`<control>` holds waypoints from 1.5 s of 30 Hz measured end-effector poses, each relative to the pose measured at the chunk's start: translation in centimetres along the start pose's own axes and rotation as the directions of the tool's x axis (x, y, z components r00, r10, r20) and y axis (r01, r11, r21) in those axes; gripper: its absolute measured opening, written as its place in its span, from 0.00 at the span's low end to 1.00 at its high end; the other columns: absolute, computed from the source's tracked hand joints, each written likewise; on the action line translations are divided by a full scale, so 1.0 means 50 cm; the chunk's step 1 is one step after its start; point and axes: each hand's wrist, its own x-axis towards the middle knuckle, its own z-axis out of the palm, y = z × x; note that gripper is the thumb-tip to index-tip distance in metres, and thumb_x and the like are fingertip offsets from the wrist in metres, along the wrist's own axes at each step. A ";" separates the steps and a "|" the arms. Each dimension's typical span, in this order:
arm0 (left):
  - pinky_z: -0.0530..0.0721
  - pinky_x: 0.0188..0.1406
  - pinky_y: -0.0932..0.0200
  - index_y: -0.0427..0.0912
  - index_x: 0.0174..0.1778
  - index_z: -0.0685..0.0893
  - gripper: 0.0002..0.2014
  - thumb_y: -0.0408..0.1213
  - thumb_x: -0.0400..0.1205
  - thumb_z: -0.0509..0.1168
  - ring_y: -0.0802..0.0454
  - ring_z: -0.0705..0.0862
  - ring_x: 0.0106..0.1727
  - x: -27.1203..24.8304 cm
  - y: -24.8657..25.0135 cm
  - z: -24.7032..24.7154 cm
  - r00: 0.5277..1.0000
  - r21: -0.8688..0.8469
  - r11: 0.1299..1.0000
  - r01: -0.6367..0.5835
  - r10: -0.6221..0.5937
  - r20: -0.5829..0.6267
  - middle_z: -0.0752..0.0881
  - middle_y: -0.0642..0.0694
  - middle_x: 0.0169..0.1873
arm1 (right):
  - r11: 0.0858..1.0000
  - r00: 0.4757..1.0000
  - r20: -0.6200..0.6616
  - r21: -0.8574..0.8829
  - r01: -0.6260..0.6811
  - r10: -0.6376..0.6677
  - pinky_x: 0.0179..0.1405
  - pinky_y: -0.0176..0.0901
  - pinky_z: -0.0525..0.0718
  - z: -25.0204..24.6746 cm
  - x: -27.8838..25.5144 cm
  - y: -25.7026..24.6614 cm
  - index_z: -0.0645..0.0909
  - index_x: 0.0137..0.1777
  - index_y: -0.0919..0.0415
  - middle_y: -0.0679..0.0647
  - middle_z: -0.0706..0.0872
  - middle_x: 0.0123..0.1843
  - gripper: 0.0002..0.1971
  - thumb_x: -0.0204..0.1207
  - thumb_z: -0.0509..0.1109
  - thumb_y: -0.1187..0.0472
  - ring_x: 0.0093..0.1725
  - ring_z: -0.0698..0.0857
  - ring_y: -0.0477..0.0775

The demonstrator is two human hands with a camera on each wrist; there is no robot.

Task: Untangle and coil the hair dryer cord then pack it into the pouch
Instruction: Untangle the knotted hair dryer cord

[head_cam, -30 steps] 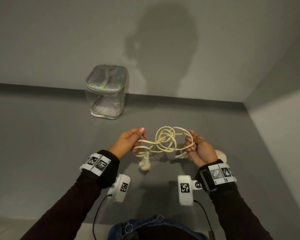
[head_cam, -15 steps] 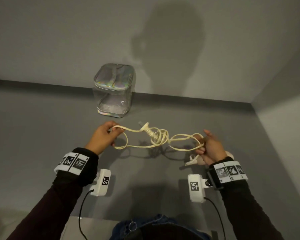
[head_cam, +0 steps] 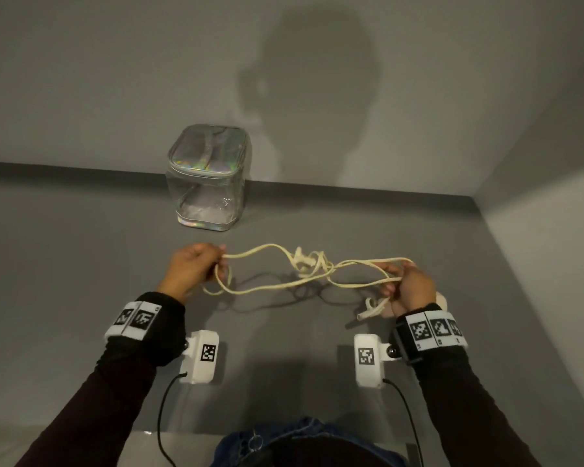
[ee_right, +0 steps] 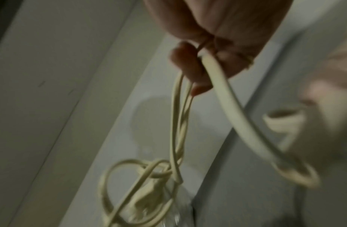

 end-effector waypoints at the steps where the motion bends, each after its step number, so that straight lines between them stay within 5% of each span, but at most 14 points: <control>1: 0.81 0.17 0.71 0.37 0.30 0.77 0.12 0.31 0.81 0.60 0.60 0.82 0.16 0.010 -0.007 -0.021 0.993 -0.175 0.985 0.009 -0.029 -0.113 0.84 0.51 0.12 | 0.998 0.999 -0.042 0.061 -0.007 0.009 0.14 0.29 0.73 -0.010 0.001 -0.002 0.74 0.49 0.66 0.53 0.81 0.16 0.14 0.80 0.45 0.66 0.10 0.64 0.47; 5: 0.89 0.26 0.62 0.41 0.34 0.74 0.10 0.34 0.82 0.58 0.54 0.87 0.23 0.027 -0.055 -0.058 0.911 -0.434 0.901 -0.004 -0.175 -0.373 0.83 0.42 0.25 | 0.992 0.992 -0.102 0.085 0.089 -0.080 0.10 0.27 0.62 -0.005 -0.003 -0.004 0.70 0.46 0.60 0.57 0.89 0.37 0.11 0.80 0.46 0.66 0.09 0.62 0.46; 9: 0.84 0.35 0.56 0.36 0.43 0.79 0.08 0.37 0.82 0.59 0.42 0.86 0.38 0.058 -0.107 -0.057 0.877 -0.089 0.967 0.241 -0.256 -0.408 0.81 0.33 0.42 | 0.992 0.993 0.024 0.058 0.115 -0.116 0.09 0.26 0.60 0.023 -0.019 -0.005 0.68 0.45 0.58 0.57 0.90 0.29 0.10 0.82 0.45 0.63 0.08 0.61 0.47; 12: 0.76 0.59 0.54 0.24 0.56 0.77 0.13 0.21 0.76 0.62 0.39 0.80 0.57 0.050 -0.113 -0.016 0.966 0.362 0.913 0.188 -0.105 -0.237 0.80 0.26 0.57 | 0.992 0.979 0.159 0.034 0.124 -0.128 0.08 0.25 0.59 0.046 -0.032 0.008 0.67 0.43 0.58 0.57 0.88 0.25 0.10 0.84 0.46 0.61 0.07 0.61 0.46; 14: 0.74 0.53 0.81 0.27 0.59 0.77 0.20 0.12 0.72 0.58 0.45 0.77 0.58 0.024 -0.083 0.038 0.993 0.432 0.897 -0.093 0.114 -0.024 0.77 0.32 0.60 | 0.991 0.961 0.242 0.015 0.133 -0.133 0.07 0.25 0.60 0.058 -0.039 0.018 0.66 0.41 0.58 0.58 0.87 0.24 0.11 0.84 0.47 0.61 0.06 0.62 0.46; 17: 0.65 0.56 0.88 0.34 0.63 0.76 0.26 0.12 0.70 0.59 0.52 0.70 0.65 0.001 -0.045 0.134 0.879 0.373 0.842 -0.390 0.219 0.424 0.72 0.38 0.66 | 0.987 0.938 0.313 -0.011 0.158 -0.146 0.07 0.26 0.60 0.060 -0.045 0.023 0.67 0.40 0.58 0.59 0.86 0.24 0.11 0.84 0.48 0.59 0.06 0.62 0.47; 21: 0.76 0.68 0.54 0.48 0.67 0.74 0.25 0.27 0.73 0.62 0.51 0.81 0.62 0.002 -0.067 0.222 0.691 0.416 0.875 -0.246 -0.143 0.709 0.82 0.44 0.62 | 0.981 0.937 0.292 0.037 0.191 -0.193 0.07 0.26 0.62 0.044 -0.043 0.013 0.67 0.40 0.58 0.59 0.85 0.22 0.12 0.84 0.48 0.59 0.06 0.62 0.46; 23: 0.83 0.54 0.62 0.47 0.63 0.77 0.19 0.32 0.75 0.62 0.60 0.86 0.48 0.009 -0.081 0.226 0.656 0.410 0.899 -0.155 -0.217 0.723 0.87 0.43 0.52 | 0.976 0.953 0.212 0.032 0.214 -0.216 0.08 0.25 0.63 0.027 -0.033 0.002 0.67 0.41 0.58 0.57 0.86 0.23 0.12 0.85 0.47 0.58 0.07 0.63 0.47; 27: 0.68 0.18 0.74 0.49 0.38 0.83 0.13 0.31 0.83 0.56 0.65 0.71 0.15 0.008 -0.056 0.182 0.826 0.346 0.929 -0.132 -0.090 0.556 0.80 0.59 0.13 | 0.977 0.975 0.059 0.003 0.213 -0.213 0.08 0.28 0.64 -0.012 -0.013 -0.004 0.67 0.42 0.59 0.58 0.88 0.32 0.11 0.84 0.47 0.58 0.08 0.64 0.48; 32: 0.70 0.17 0.73 0.44 0.30 0.77 0.16 0.31 0.84 0.53 0.65 0.73 0.13 0.032 -0.033 0.093 0.962 0.216 0.955 -0.202 0.153 0.225 0.83 0.52 0.13 | 0.985 0.976 -0.131 -0.004 0.172 -0.171 0.10 0.34 0.74 -0.015 0.003 -0.001 0.68 0.49 0.61 0.52 0.81 0.27 0.09 0.80 0.46 0.65 0.10 0.74 0.52; 36: 0.72 0.12 0.71 0.44 0.29 0.74 0.18 0.34 0.84 0.50 0.62 0.74 0.11 0.060 -0.051 -0.011 0.988 0.028 0.995 -0.094 0.097 -0.121 0.83 0.50 0.12 | 0.972 0.972 -0.164 0.135 0.191 -0.168 0.11 0.34 0.77 -0.032 0.014 -0.014 0.67 0.40 0.58 0.57 0.79 0.24 0.13 0.80 0.44 0.68 0.13 0.79 0.50; 39: 0.79 0.15 0.68 0.39 0.31 0.73 0.17 0.33 0.85 0.48 0.56 0.79 0.13 0.054 -0.057 -0.038 0.993 -0.075 0.997 0.034 -0.042 -0.107 0.83 0.47 0.12 | 0.978 0.984 -0.063 0.117 0.175 -0.169 0.12 0.31 0.74 -0.029 0.012 -0.006 0.67 0.44 0.58 0.50 0.81 0.18 0.10 0.82 0.45 0.65 0.13 0.78 0.50; 42: 0.80 0.29 0.60 0.36 0.37 0.79 0.14 0.29 0.84 0.51 0.63 0.82 0.17 0.053 -0.078 -0.043 0.990 0.099 0.985 0.139 -0.140 0.003 0.86 0.54 0.15 | 0.984 0.983 0.065 0.057 0.166 -0.170 0.12 0.31 0.69 -0.003 -0.005 0.003 0.66 0.47 0.58 0.51 0.84 0.21 0.07 0.83 0.47 0.64 0.13 0.74 0.49; 45: 0.70 0.31 0.70 0.30 0.59 0.79 0.21 0.13 0.76 0.48 0.67 0.85 0.39 0.050 -0.065 -0.033 0.969 0.322 0.934 0.153 -0.207 0.139 0.88 0.46 0.45 | 0.982 0.967 0.173 0.012 0.188 -0.188 0.11 0.30 0.66 0.023 -0.021 0.006 0.67 0.42 0.55 0.51 0.86 0.24 0.11 0.84 0.47 0.63 0.12 0.70 0.48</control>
